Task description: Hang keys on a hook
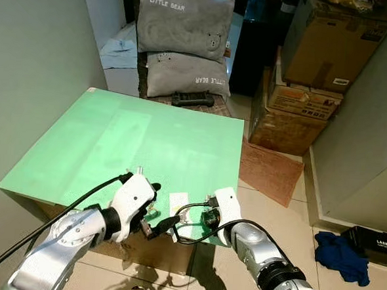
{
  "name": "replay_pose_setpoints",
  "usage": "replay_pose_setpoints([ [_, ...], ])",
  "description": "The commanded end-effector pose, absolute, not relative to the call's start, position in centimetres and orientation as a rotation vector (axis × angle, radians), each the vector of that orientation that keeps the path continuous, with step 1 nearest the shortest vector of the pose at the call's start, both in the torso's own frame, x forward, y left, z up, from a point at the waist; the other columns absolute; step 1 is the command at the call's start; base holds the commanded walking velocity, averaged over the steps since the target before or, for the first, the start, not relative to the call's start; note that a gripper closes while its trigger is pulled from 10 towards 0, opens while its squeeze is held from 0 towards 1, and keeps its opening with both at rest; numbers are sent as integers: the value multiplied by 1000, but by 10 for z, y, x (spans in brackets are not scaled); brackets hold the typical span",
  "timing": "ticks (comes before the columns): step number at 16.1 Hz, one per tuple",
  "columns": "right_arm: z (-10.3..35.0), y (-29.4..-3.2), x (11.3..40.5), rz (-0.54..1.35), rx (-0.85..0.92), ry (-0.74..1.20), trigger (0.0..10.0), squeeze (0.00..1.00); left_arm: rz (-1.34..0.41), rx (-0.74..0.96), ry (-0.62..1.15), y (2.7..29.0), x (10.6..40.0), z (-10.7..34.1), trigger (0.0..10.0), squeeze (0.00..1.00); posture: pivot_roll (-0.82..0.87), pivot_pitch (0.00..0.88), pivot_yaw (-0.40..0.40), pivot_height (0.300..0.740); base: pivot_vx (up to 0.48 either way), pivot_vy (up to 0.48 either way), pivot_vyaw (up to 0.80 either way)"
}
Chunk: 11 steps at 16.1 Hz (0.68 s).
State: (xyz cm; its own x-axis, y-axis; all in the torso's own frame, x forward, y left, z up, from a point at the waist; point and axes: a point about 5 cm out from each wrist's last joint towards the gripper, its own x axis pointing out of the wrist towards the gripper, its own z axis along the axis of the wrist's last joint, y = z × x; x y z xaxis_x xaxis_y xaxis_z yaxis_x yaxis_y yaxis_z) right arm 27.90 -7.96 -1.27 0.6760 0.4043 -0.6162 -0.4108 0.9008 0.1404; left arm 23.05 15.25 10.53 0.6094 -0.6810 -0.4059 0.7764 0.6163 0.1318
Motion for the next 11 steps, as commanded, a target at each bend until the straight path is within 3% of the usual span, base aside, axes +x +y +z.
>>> replay_pose_setpoints([
  [1, -13, -82, 279, 446, 2, 689, 0, 0, -874, 320, 346, 151, 230, 101, 10000, 0, 143, 74, -14, 740, 0, 0, 0],
  [3, -13, -82, 278, 440, 4, 682, 0, 0, -885, 324, 348, 150, 230, 100, 10000, 0, 140, 70, -12, 740, 0, 0, 0],
  [5, 13, -78, 293, 469, -194, 412, 0, 0, -886, 328, 347, 150, 231, 100, 10000, 0, 140, 67, -11, 740, 0, 0, 0],
  [7, 46, -66, 303, 511, -192, 203, 0, 0, -890, 331, 342, 149, 232, 101, 10000, 0, 134, 63, -9, 740, 0, 0, 0],
  [11, 39, -76, 305, 423, -167, 258, 0, 0, -898, 333, 337, 148, 234, 100, 10000, 0, 130, 59, -8, 740, 0, 0, 0],
])
